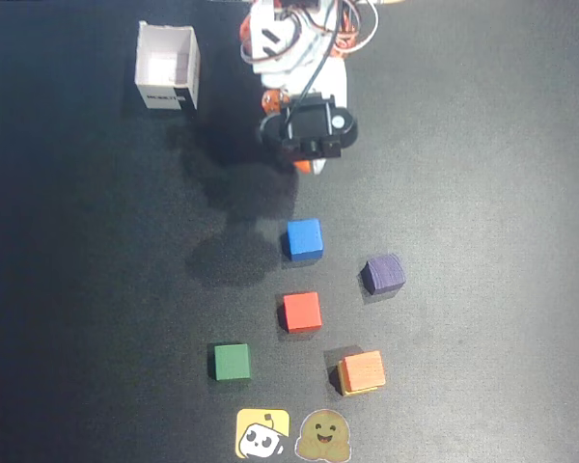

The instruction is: Put the orange cube on top of the yellow cube.

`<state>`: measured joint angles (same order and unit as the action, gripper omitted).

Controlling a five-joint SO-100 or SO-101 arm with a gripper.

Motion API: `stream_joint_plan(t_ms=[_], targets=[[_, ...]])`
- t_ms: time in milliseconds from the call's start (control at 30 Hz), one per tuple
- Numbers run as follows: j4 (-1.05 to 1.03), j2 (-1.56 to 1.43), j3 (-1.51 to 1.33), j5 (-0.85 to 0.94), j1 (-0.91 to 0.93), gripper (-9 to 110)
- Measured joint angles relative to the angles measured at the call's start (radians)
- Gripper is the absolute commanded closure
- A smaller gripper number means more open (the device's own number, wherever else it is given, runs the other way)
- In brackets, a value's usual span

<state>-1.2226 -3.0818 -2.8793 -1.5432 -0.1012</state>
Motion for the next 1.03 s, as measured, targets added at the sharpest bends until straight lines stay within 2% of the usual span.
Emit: stream_joint_plan(t_ms=[1033], targets=[[-0.043,0.000,0.000,0.028,0.002,101]])
